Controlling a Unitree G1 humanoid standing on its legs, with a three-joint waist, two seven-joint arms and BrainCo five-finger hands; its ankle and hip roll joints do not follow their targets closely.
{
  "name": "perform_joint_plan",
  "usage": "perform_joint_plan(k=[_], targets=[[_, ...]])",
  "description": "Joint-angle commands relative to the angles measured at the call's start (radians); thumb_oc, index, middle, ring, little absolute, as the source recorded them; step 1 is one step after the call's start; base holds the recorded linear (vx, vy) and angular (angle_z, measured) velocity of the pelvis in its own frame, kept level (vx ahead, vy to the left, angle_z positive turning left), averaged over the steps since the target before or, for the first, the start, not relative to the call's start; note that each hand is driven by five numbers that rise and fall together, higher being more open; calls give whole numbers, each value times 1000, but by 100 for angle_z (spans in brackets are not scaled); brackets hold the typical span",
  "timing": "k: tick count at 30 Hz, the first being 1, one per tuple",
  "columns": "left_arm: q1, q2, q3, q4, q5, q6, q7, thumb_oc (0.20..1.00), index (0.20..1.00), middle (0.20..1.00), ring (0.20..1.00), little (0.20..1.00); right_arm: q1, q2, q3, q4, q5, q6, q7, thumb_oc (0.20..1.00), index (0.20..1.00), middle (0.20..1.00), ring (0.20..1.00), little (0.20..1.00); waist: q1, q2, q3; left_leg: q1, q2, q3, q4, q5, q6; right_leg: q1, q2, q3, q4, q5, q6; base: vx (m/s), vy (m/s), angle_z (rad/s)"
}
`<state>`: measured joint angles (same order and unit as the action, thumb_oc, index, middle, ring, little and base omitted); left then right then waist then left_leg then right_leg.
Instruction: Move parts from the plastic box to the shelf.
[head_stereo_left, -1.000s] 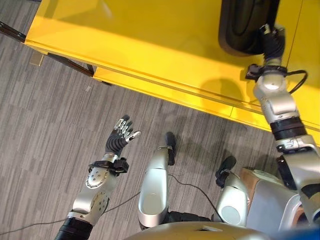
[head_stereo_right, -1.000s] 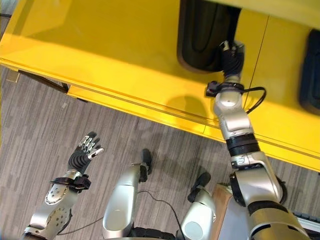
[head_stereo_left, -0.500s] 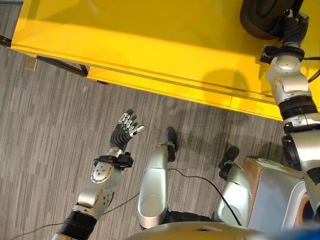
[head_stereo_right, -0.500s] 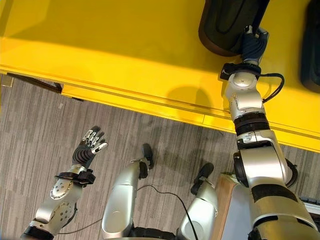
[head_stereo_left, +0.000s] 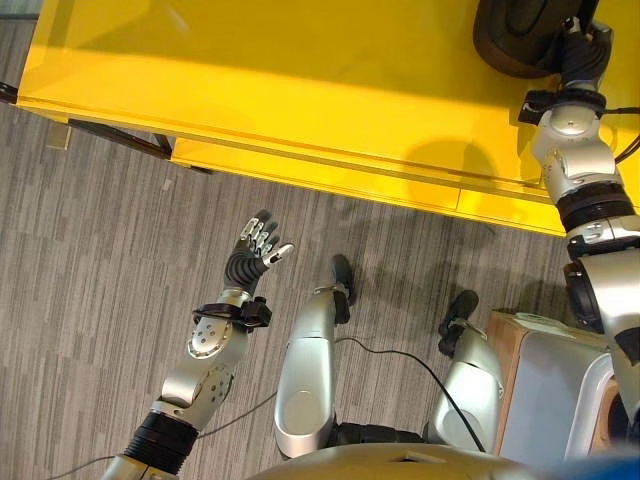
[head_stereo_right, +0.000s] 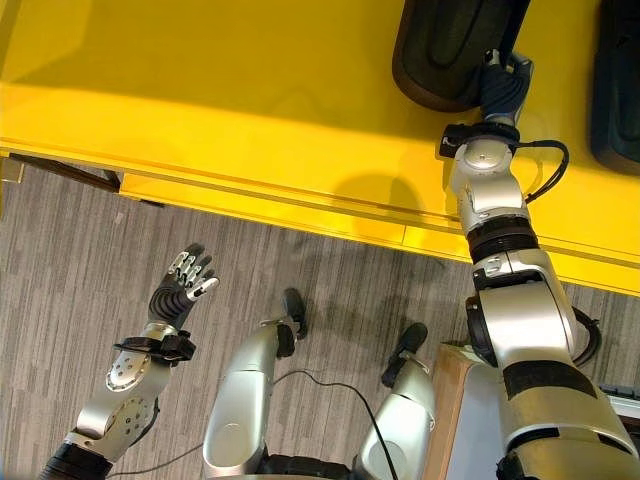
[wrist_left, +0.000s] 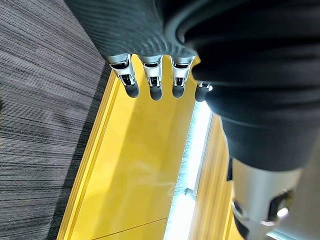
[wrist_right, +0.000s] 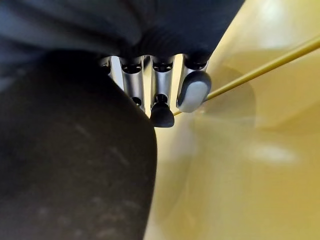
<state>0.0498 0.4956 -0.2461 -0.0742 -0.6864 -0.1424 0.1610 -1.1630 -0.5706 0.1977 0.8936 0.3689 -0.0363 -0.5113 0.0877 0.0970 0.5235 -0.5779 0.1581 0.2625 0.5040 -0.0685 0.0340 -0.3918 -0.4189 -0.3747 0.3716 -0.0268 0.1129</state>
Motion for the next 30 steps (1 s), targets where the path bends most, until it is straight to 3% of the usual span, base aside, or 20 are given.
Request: perform_joint_plan(k=[1,30], targets=[[-10,14,-39,-56,-12,-64,17,1000,1000,1000,1000,1000,-12,-26,10,3,5,-27,6,200,200,200,200,200,8,8,-4,67,94,-107,-45,-16,-168,-74,-65,35,80,14,66,0,0,0],[14,13,-23,-57,-16,-68,39,1000,1000,1000,1000,1000,199,76,-42,-147,-11,-40,7,200,200,200,200,200,0,-5,-4,35,114,-110,-32,-7,-173,-103,-50,43,64,34,59,-5,0,-1]])
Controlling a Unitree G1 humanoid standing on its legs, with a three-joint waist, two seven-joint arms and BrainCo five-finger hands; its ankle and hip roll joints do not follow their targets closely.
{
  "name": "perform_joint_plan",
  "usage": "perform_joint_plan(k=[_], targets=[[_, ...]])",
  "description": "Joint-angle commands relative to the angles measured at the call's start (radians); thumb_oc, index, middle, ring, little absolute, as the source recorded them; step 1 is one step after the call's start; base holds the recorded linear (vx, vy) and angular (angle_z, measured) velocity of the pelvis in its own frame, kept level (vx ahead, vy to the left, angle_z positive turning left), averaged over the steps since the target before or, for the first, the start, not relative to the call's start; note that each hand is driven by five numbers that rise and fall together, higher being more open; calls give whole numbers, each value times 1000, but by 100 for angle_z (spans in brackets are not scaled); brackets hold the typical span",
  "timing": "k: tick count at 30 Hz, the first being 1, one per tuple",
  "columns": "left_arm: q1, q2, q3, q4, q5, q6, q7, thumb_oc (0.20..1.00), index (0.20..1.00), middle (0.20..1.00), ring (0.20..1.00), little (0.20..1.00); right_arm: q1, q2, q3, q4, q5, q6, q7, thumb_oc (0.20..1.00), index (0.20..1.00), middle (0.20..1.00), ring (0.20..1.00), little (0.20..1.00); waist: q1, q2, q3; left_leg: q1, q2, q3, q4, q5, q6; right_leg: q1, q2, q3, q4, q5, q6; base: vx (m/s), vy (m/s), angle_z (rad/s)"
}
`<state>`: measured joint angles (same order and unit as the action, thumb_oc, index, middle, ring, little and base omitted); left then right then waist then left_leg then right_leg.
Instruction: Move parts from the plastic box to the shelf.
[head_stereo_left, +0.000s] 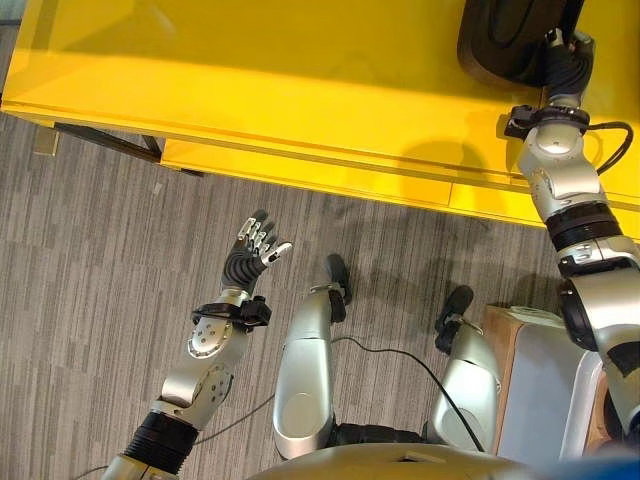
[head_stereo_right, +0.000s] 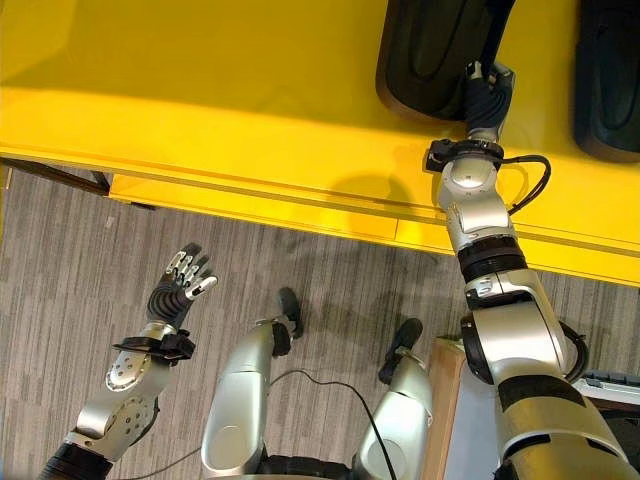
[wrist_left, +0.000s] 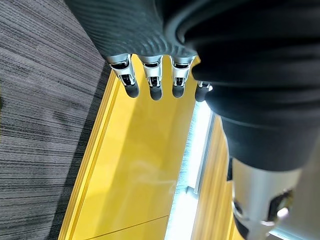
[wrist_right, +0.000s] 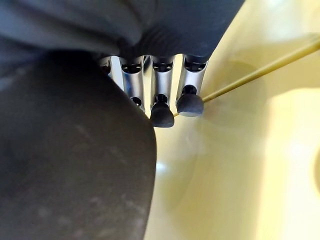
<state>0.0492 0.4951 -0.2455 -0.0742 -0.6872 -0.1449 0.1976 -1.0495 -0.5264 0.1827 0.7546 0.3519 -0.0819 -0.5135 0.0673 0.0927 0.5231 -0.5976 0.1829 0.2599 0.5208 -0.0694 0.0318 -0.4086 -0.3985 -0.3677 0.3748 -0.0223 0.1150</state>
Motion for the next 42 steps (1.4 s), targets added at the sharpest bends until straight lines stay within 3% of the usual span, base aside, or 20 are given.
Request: perform_joint_plan(k=[1,13,14,15,16,27,42], targets=[[13,15,-26,-57,-15,-65,2,1000,1000,1000,1000,1000,85,31,-26,-4,6,7,12,200,200,200,200,200,20,-1,-3,53,90,-107,-48,-6,-171,-86,-70,37,61,30,56,0,0,0],[13,15,-27,-56,-12,-67,4,1000,1000,1000,1000,1000,90,20,-17,-6,-22,12,13,200,200,200,200,200,18,-5,-3,51,97,-105,-44,-5,-175,-94,-70,38,67,30,57,0,0,0],[13,15,-26,-56,-13,-67,5,1000,1000,1000,1000,1000,92,21,-19,-11,-21,11,10,485,485,485,485,485,18,-6,-3,53,99,-103,-45,-5,-175,-94,-70,38,67,30,58,0,0,0],[13,15,-27,-56,-13,-67,7,1000,1000,1000,1000,1000,92,21,-20,-14,-23,11,7,570,570,570,570,570,17,-6,-3,54,99,-102,-45,-5,-176,-93,-70,38,66,30,58,0,0,0],[13,14,-27,-56,-12,-67,9,1000,1000,1000,1000,1000,93,20,-21,-21,-25,11,4,1000,1000,1000,1000,1000,17,-6,-3,53,99,-102,-45,-5,-176,-93,-70,38,66,30,58,0,0,0],[11,8,-21,-59,-10,-68,21,1000,1000,1000,1000,1000,133,10,-64,-195,-64,-3,-47,1000,1000,1000,1000,1000,9,-12,-3,54,99,-102,-43,-9,-175,-96,-71,41,72,28,60,0,0,0],[22,-10,0,-70,-5,-60,43,1000,1000,1000,1000,1000,338,92,-172,-612,-100,-71,-89,1000,1000,1000,1000,1000,-19,-21,-3,49,96,-101,-30,-18,-170,-105,-75,52,87,22,63,2,0,-1]])
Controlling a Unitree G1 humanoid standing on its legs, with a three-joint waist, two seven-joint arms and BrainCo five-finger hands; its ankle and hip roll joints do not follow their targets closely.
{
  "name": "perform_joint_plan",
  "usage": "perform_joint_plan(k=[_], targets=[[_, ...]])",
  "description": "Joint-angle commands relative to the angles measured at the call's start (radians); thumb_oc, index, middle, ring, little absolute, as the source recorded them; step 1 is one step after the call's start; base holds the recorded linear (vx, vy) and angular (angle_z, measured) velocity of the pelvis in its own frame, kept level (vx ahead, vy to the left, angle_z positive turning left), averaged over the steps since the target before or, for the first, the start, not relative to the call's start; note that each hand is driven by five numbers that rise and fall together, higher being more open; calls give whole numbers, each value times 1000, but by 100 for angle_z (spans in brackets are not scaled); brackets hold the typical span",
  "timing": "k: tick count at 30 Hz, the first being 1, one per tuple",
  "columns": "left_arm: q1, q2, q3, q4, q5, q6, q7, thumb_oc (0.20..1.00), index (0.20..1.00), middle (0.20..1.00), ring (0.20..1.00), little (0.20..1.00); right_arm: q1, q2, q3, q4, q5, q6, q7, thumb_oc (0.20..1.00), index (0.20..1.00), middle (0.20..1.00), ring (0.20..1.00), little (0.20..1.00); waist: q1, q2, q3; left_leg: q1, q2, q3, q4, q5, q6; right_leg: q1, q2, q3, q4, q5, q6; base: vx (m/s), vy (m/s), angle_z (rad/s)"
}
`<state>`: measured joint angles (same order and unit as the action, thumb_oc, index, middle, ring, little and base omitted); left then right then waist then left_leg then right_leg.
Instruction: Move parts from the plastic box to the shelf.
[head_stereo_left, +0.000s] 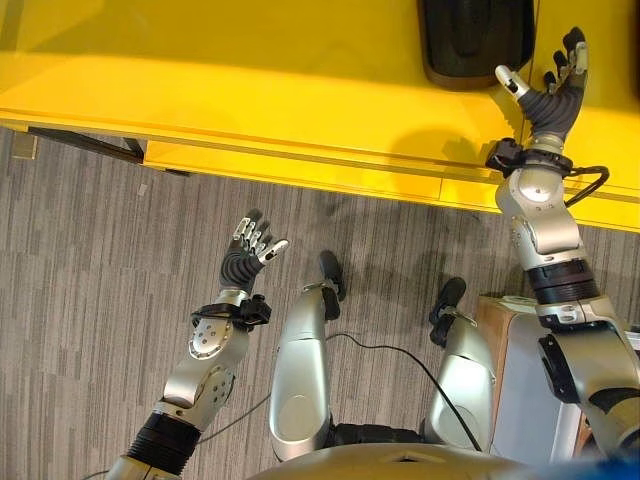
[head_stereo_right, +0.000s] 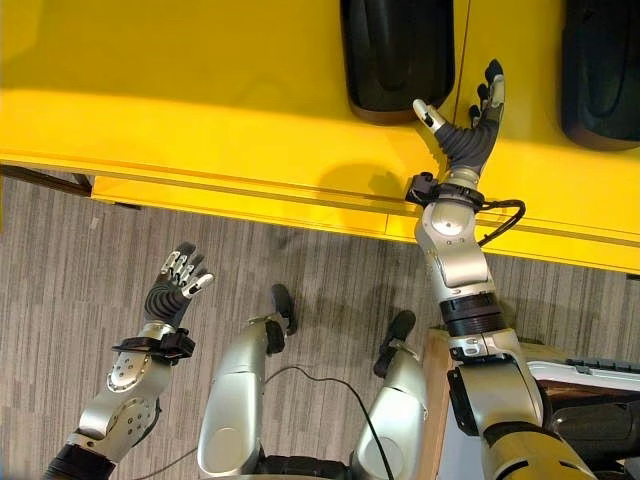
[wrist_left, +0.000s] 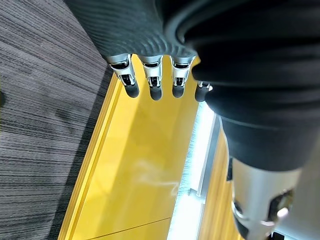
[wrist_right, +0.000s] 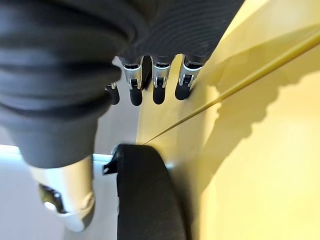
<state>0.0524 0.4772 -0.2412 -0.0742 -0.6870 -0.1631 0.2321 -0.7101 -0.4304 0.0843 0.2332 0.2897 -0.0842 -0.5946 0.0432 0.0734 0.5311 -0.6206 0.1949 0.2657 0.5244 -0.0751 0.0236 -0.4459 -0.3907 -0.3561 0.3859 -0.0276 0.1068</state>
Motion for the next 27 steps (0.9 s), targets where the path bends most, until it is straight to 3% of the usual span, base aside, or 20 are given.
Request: perform_joint_plan(k=[1,9,27], targets=[[21,10,-4,-73,-6,-41,7,1000,1000,1000,1000,1000,11,2,-78,-110,-34,-75,-4,1000,1000,1000,1000,1000,2,-3,-11,71,84,-107,-33,-13,-162,-70,-83,41,77,28,71,0,0,0],[40,14,4,-78,-4,-39,5,1000,1000,1000,1000,1000,32,10,-80,-121,-19,-76,-1,1000,1000,1000,1000,1000,2,-6,-11,63,86,-108,-27,-12,-163,-76,-85,42,82,28,71,0,0,0],[48,39,1,-86,-19,-54,-3,1000,1000,1000,1000,1000,-184,-105,-58,72,31,-62,-31,1000,1000,1000,1000,1000,27,3,-11,55,86,-108,-19,-16,-168,-86,-87,40,101,19,72,0,0,0]])
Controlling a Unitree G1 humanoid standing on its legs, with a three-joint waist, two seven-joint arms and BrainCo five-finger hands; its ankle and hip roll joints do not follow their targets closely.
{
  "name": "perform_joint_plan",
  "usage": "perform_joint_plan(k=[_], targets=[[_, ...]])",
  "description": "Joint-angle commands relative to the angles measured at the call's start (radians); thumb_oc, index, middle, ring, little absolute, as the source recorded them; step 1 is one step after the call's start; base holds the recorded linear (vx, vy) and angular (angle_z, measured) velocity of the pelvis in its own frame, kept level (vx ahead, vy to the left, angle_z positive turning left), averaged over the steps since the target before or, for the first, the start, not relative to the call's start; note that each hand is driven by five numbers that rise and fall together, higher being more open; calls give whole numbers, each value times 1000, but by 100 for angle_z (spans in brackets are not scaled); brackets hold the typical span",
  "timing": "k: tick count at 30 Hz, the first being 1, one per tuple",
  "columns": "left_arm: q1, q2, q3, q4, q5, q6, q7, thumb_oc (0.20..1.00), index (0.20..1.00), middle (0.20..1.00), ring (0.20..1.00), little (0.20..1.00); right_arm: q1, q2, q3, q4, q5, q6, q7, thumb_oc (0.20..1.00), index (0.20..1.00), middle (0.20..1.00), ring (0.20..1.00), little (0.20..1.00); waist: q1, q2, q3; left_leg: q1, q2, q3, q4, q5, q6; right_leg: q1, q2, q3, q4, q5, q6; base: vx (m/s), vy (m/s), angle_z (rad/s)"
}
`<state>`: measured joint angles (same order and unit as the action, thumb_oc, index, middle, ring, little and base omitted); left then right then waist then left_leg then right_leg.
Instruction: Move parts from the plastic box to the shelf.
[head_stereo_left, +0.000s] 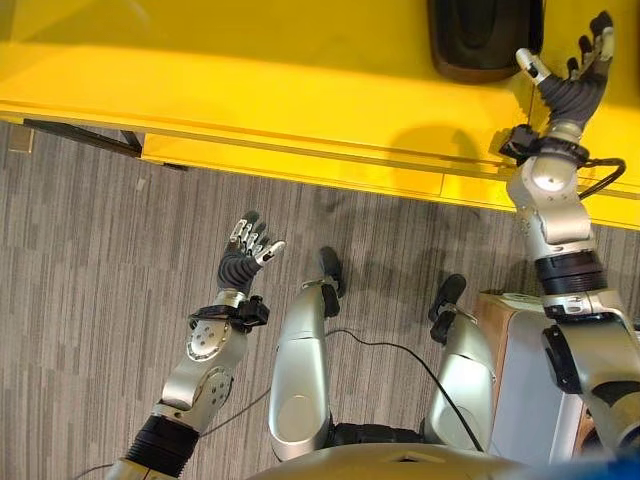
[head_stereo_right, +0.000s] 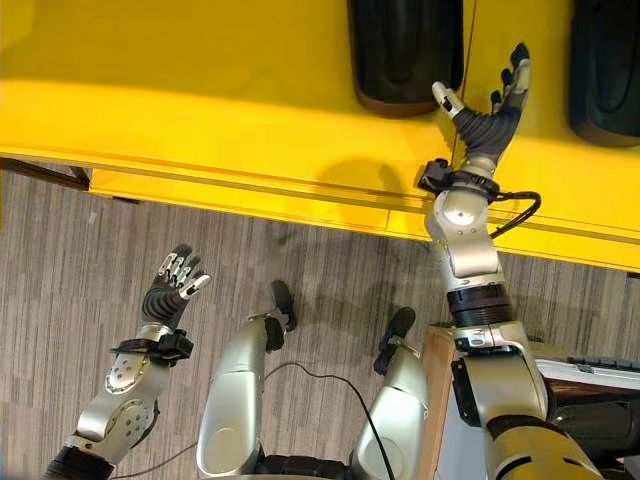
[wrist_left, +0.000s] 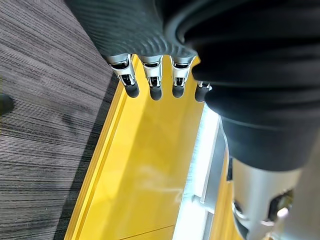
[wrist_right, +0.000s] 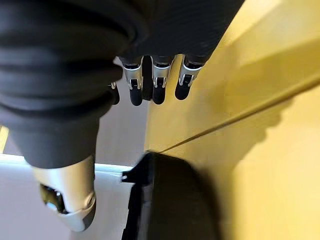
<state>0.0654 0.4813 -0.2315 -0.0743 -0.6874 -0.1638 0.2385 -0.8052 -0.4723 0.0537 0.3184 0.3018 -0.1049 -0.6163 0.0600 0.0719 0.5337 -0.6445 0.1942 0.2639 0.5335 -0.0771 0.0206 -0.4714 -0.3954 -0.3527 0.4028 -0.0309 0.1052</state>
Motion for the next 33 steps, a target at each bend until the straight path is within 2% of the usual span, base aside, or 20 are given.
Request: perform_joint_plan(k=[1,11,20,33], targets=[[34,35,-8,-85,-20,-54,-8,1000,1000,1000,1000,1000,-97,-67,-23,-1,22,-41,-9,1000,1000,1000,1000,1000,12,4,-14,77,88,-107,-25,-14,-166,-60,-82,37,86,21,73,0,0,0],[22,47,-18,-88,-30,-56,-18,1000,1000,1000,1000,1000,-226,-122,45,161,47,-13,20,1000,1000,1000,1000,1000,25,9,-14,64,88,-109,-8,-18,-169,-68,-83,42,109,9,71,0,0,0],[18,50,-22,-86,-39,-58,-20,1000,1000,1000,1000,1000,-276,-106,111,257,76,-1,67,1000,1000,1000,1000,1000,36,5,-14,55,87,-113,-7,-16,-167,-78,-79,42,119,6,68,0,0,0],[12,36,-12,-85,-37,-49,-11,1000,1000,1000,1000,1000,-169,-31,130,129,77,-3,117,1000,1000,1000,1000,1000,28,-7,-14,48,89,-114,7,-23,-164,-84,-76,44,126,5,66,0,0,0]])
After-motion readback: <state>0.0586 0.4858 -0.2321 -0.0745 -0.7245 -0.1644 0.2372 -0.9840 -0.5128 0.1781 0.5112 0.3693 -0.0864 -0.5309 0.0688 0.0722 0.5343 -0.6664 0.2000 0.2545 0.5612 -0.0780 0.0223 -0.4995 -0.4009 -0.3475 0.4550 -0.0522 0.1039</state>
